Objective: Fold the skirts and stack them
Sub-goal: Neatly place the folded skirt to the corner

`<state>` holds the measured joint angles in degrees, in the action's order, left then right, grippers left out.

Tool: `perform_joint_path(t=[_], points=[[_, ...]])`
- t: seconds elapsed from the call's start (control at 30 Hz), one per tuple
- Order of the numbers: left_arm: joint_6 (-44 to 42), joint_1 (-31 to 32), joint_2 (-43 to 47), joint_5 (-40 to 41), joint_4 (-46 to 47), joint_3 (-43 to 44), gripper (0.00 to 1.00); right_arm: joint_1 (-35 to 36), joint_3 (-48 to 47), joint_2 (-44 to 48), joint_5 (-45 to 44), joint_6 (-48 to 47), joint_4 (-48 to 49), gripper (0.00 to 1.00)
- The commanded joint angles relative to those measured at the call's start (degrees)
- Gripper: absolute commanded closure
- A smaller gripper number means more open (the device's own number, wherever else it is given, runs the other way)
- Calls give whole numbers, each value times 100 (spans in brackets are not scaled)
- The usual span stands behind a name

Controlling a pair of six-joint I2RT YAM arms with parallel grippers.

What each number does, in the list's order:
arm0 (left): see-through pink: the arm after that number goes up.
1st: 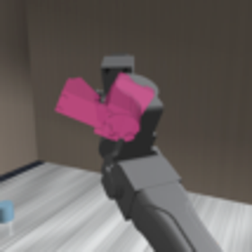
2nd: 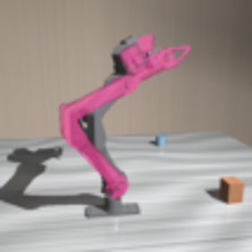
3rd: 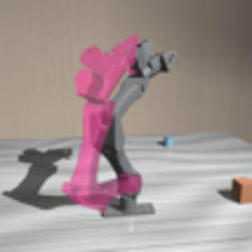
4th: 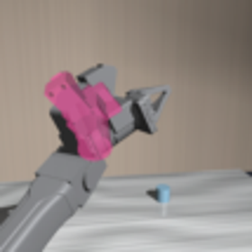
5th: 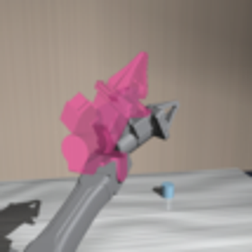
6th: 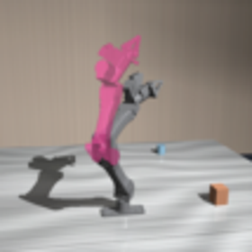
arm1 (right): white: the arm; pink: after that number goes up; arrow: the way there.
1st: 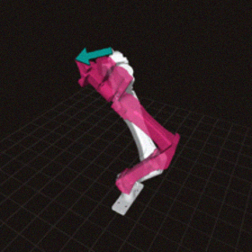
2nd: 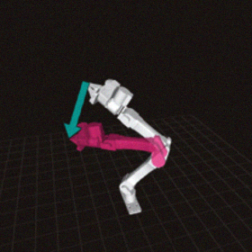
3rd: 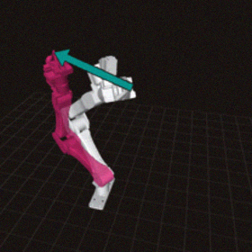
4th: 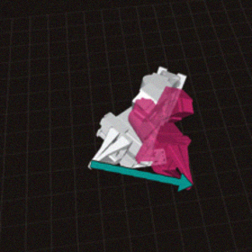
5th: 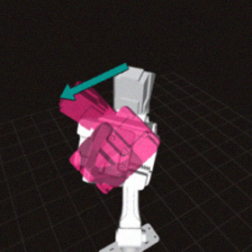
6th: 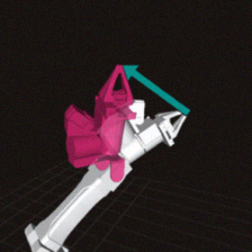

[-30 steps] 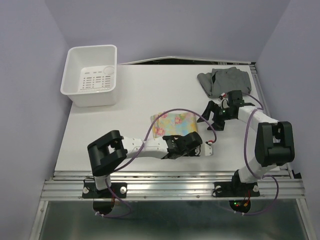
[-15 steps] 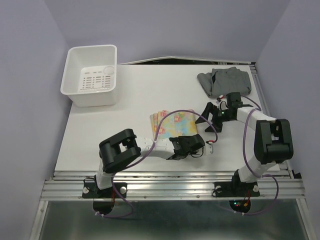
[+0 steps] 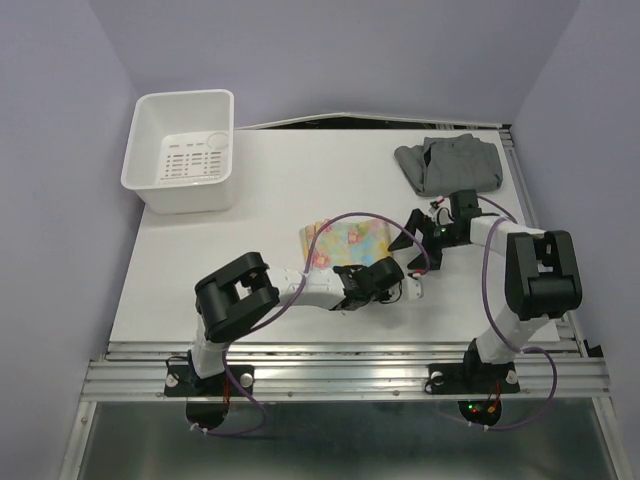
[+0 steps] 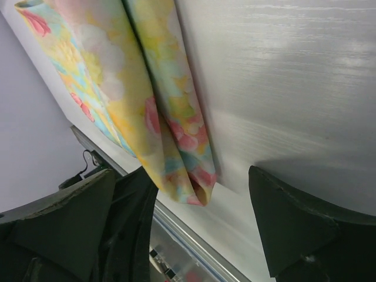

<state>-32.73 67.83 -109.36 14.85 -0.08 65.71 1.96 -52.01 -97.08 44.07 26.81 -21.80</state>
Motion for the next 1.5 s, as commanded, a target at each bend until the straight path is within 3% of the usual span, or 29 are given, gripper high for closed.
perform_joint_path(t=[0.0,0.9,1.27,1.47], points=[[161,-174,485,-491,-212,187,100,-2,77,-162,171,-9,369,0],[329,-596,846,-1406,-309,398,100,464,235,-1058,515,825,1380,0],[425,-719,803,-1459,-160,390,100,569,420,-831,-302,1766,2927,23],[821,-1026,618,-1801,-151,644,100,683,929,-514,-540,2505,3630,25]])
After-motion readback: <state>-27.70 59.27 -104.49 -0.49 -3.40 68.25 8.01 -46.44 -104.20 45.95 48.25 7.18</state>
